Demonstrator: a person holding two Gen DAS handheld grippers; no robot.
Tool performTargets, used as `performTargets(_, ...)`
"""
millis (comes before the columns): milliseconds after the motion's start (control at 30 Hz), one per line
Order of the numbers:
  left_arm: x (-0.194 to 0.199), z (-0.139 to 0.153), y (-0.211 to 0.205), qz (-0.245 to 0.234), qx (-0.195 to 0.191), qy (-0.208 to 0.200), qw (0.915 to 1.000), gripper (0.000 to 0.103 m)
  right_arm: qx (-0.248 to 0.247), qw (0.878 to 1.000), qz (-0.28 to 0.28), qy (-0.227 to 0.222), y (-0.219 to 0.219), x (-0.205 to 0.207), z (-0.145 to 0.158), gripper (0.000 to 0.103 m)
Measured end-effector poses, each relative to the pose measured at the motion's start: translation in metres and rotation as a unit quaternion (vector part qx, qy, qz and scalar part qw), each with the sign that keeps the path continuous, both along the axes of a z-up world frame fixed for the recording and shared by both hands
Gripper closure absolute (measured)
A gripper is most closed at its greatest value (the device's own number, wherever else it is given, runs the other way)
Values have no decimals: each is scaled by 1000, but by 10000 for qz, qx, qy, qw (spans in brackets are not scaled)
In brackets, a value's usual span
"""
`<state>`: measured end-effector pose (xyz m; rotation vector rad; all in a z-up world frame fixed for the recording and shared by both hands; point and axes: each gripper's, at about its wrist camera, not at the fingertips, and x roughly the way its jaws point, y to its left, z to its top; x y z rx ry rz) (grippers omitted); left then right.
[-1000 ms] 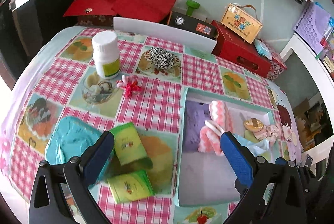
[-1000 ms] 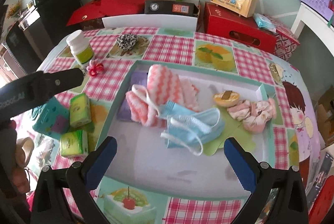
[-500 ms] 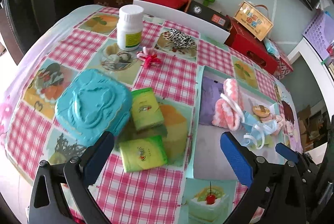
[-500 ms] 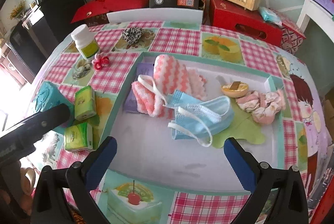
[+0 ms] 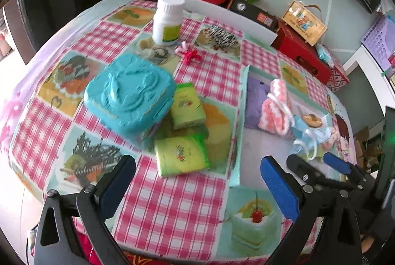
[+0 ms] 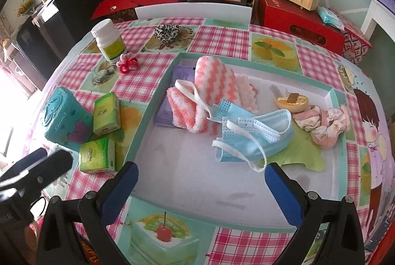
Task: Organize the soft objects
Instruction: 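Move both open tools toward the green tissue packs beside the teal box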
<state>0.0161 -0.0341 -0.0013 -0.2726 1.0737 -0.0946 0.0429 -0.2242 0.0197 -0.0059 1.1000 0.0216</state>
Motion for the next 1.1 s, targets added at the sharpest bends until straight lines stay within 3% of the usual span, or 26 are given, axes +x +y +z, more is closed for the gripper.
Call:
performTargets(233, 8, -26, 6, 250, 180, 286, 9991, 2, 76, 10000, -7, 2, -2, 1, -2, 0)
performTargets(467, 22, -52, 14, 529, 98, 709, 9960, 9, 33, 10000, -30, 63, -2, 3, -5, 0)
performTargets(767, 33, -60, 2, 518, 171, 817, 9952, 9, -59, 9999, 13, 121, 2, 6, -9, 0)
performTargets(900, 38, -67, -2, 517, 204, 896, 9944, 16, -83, 9999, 26, 132, 3, 6, -9, 0)
performTargets(1100, 40, -72, -3, 526, 182, 929, 9941, 17, -118, 9998, 41, 159, 4, 7, -11, 0)
